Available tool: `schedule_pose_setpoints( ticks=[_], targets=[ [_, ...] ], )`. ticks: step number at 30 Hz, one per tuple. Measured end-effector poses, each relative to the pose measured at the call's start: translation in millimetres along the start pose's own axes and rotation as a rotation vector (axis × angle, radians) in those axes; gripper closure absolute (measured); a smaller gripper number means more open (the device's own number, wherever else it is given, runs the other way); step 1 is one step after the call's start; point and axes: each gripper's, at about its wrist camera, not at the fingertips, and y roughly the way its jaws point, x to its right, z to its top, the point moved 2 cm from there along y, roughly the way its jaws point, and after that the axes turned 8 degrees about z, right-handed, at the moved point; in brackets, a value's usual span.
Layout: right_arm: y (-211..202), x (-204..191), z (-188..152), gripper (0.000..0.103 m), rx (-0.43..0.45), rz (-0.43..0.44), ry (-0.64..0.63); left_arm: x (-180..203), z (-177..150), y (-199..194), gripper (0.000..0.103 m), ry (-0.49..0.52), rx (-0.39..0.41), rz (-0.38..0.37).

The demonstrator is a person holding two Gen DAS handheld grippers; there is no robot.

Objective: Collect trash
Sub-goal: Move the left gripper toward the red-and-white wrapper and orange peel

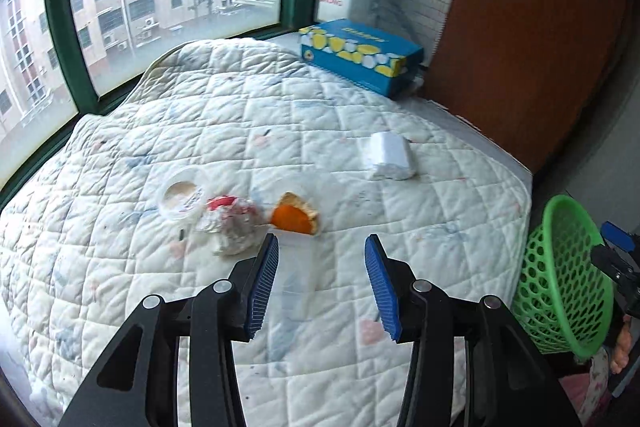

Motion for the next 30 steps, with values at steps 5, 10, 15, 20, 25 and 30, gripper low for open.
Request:
schedule_pose_setpoints(
  ticks=[5, 10, 15, 20, 25, 30],
  targets=[
    [24.0, -24.2, 10.4, 0.011, -0.026, 0.04, -0.029, -35.3, 5.0, 28.9, 0.059, -0.052, -0.047, 0.046],
    [45.1, -43.9, 17.7, 0.011, -0.053, 0.07, -0.051, -48.7, 10.1, 60.1, 0.047, -0.073, -0.084, 0.072],
    [64.2, -55.6, 23.9, 0.011, -0.076, 0.091, -0.057, -61.0, 14.3, 85.7, 0.047, -0.117, -0.126, 0.05],
    [81.4, -67.0, 29.6, 0.011, -0.092, 0.115, -0.068, -67.4, 15.6, 101.9, 0.047, -0.152, -0.153, 0.02],
    [98.7, -80.9, 34.3, 0.011, -0.111, 0.14, -0.083, -72.2, 17.3, 106.9, 0.067, -0.156, -0.148, -0.001],
    [117.1, -94.5, 40.7, 0.011, -0.133, 0.188, -0.077, -81.0, 14.7, 100.3, 0.087, -0.169, -0.142, -0.027]
  ],
)
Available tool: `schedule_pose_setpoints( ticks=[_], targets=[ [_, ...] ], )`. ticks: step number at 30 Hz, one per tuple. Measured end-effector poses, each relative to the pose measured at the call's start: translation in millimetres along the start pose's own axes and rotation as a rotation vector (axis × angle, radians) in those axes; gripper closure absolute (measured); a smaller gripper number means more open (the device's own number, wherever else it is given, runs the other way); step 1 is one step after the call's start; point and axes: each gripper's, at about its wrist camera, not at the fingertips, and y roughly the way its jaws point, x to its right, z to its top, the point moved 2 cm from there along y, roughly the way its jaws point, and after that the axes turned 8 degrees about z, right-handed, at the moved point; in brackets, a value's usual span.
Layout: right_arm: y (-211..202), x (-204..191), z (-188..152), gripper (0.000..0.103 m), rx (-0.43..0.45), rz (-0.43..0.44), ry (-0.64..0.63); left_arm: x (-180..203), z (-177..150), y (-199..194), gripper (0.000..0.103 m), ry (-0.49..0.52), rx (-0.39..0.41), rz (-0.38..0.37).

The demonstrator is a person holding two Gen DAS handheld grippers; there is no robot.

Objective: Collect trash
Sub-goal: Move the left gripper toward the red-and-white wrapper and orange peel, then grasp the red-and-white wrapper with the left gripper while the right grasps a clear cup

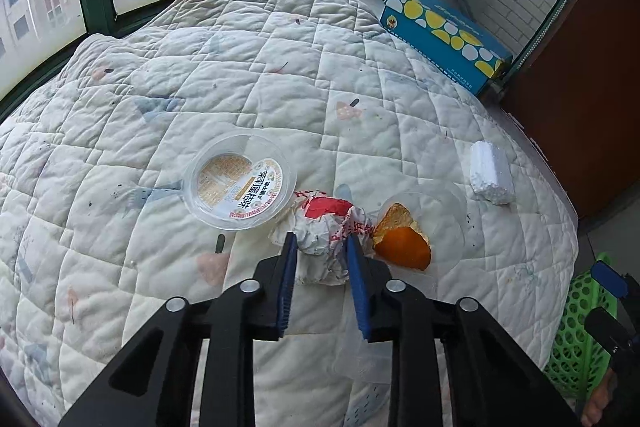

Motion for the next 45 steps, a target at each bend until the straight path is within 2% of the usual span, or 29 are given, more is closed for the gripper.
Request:
schedule_pose_setpoints(
  ticks=[10, 23, 26, 29, 30, 31, 33, 37, 45],
  targets=[
    [55.1, -24.9, 24.7, 0.012, -0.052, 0.103, -0.033, -8.4, -8.0, -30.0, 0.089, 0.026, 0.055, -0.031],
    [126.5, -26.3, 60.8, 0.021, -0.135, 0.233, 0.011, -32.8, -10.8, -51.3, 0.089, 0.002, 0.088, -0.042],
    [137.2, -28.9, 64.1, 0.026, -0.154, 0.235, -0.003, -38.0, -11.0, -51.1, 0.089, -0.007, 0.087, -0.041],
    [143.4, -32.1, 64.9, 0.039, -0.173, 0.246, -0.015, -41.7, -12.4, -51.2, 0.089, -0.016, 0.084, -0.04],
    [143.7, -33.4, 64.3, 0.047, -0.176, 0.241, -0.022, -42.3, -12.9, -51.1, 0.089, -0.017, 0.084, -0.038],
    [143.0, -34.6, 63.8, 0.049, -0.176, 0.235, -0.028, -42.9, -13.7, -51.5, 0.089, -0.018, 0.084, -0.036],
    [137.5, -37.9, 62.9, 0.049, -0.161, 0.225, -0.048, -43.6, -14.3, -52.8, 0.089, -0.02, 0.085, -0.035],
    [121.1, -47.3, 61.5, 0.05, -0.103, 0.148, -0.122, -43.5, -15.2, -59.2, 0.089, -0.026, 0.095, -0.033],
    [73.2, -69.8, 47.1, 0.051, 0.023, -0.051, -0.307, -33.2, -19.7, -82.2, 0.089, -0.017, 0.133, -0.036]
  ],
)
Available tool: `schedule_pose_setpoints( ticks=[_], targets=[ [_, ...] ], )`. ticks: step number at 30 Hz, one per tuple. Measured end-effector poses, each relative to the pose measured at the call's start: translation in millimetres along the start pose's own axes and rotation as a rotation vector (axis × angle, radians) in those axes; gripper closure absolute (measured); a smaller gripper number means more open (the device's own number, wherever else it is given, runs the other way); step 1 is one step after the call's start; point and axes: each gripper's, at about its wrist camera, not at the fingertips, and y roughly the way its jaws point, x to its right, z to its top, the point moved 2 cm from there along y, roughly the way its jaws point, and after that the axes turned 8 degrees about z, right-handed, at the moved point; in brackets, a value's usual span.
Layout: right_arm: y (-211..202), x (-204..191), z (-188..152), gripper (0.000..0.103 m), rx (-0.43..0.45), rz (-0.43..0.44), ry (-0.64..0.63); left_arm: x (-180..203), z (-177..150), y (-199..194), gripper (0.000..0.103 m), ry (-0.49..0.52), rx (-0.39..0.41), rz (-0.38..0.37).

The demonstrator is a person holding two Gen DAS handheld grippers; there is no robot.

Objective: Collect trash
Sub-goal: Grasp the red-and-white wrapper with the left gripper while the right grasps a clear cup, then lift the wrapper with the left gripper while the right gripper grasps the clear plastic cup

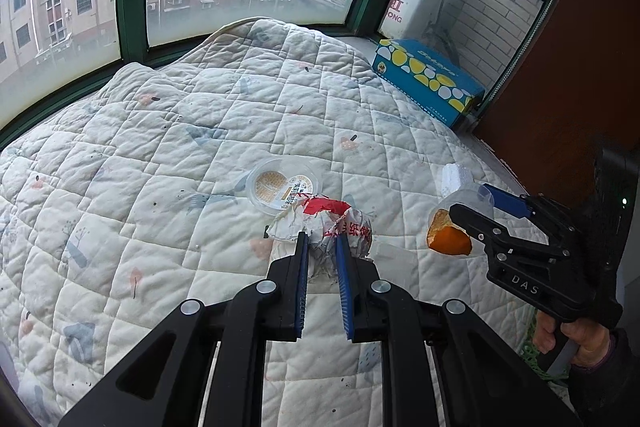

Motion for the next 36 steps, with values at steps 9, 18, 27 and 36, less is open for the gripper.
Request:
schedule_pose_setpoints(
  ticks=[9, 18, 27, 36],
  targets=[
    [-24.3, -24.0, -18.1, 0.056, 0.029, -0.149, -0.162, 10.5, -6.7, -22.8, 0.09, 0.008, 0.032, -0.011],
    [-33.0, -24.1, -28.7, 0.064, 0.019, -0.163, -0.15, 13.0, -15.7, -30.1, 0.09, 0.002, 0.037, -0.025],
    [-29.1, -16.4, -47.4, 0.08, -0.024, -0.11, -0.05, 21.8, -21.7, -29.1, 0.09, 0.01, 0.027, -0.046],
    [-44.3, 7.0, -63.2, 0.089, -0.014, -0.049, 0.108, 40.3, -22.2, -29.6, 0.09, 0.035, 0.029, -0.078]
  ],
)
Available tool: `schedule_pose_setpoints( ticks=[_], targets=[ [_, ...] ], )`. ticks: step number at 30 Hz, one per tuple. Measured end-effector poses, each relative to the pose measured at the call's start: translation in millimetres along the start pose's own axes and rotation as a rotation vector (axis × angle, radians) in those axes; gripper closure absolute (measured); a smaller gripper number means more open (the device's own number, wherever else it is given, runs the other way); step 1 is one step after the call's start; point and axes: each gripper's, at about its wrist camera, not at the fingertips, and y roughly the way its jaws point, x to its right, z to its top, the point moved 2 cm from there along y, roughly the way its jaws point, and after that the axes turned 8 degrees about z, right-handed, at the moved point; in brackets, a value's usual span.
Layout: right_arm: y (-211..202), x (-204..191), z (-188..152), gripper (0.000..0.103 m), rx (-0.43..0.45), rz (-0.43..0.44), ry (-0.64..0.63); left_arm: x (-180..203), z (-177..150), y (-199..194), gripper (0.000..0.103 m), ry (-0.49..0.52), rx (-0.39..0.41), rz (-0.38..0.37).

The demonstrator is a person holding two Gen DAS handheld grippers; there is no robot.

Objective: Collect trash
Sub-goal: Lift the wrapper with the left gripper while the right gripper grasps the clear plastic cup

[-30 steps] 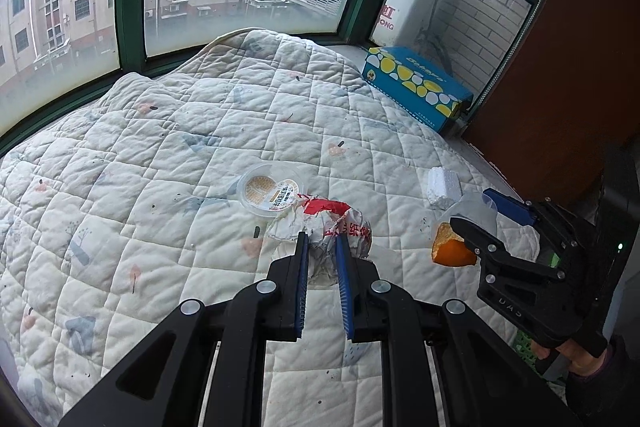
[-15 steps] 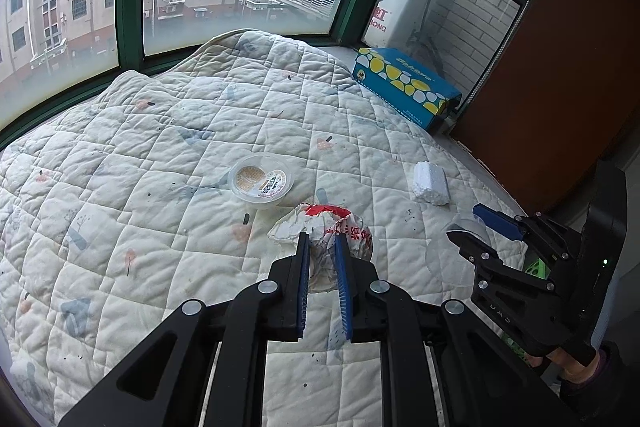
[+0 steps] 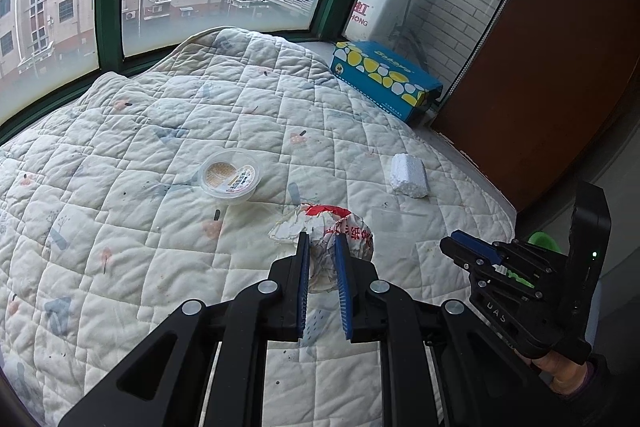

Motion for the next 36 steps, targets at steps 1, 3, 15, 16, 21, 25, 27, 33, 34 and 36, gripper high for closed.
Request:
schedule_pose_setpoints(
  ticks=[1, 3, 15, 16, 21, 25, 27, 33, 34, 36],
  targets=[
    [-3.5, 1.8, -1.1, 0.089, 0.006, 0.0, 0.005, 3.1, 0.2, 0.1, 0.09, 0.006, 0.0, -0.002],
    [-7.2, 6.1, -2.3, 0.089, 0.007, 0.0, 0.016, 8.1, 0.7, 0.5, 0.09, 0.01, 0.0, -0.007],
    [23.8, 24.2, 12.3, 0.033, -0.057, 0.183, 0.187, 2.2, 2.6, 1.5, 0.09, 0.001, -0.001, -0.003],
    [30.0, 25.4, 14.5, 0.031, -0.066, 0.194, 0.204, 0.4, 3.2, 2.3, 0.09, -0.001, -0.001, -0.003],
    [60.9, 32.8, 26.4, 0.028, -0.103, 0.245, 0.299, -7.2, 6.8, 6.6, 0.09, -0.006, -0.007, 0.001],
    [80.5, 35.2, 31.3, 0.029, -0.137, 0.26, 0.339, -11.7, 9.5, 11.6, 0.09, -0.015, -0.015, -0.001],
    [84.6, 36.3, 30.5, 0.044, -0.146, 0.269, 0.349, -11.5, 9.6, 13.5, 0.09, -0.014, -0.02, -0.003],
    [47.8, 40.7, 26.4, 0.044, -0.067, 0.26, 0.323, -0.8, 7.3, 13.9, 0.09, 0.002, -0.026, -0.023],
    [36.2, 42.2, 24.5, 0.044, -0.053, 0.248, 0.312, 3.8, 6.8, 13.3, 0.09, 0.007, -0.025, -0.03],
    [14.3, 45.0, 20.7, 0.044, -0.026, 0.224, 0.289, 15.4, 5.9, 11.0, 0.09, 0.023, -0.022, -0.046]
  ],
)
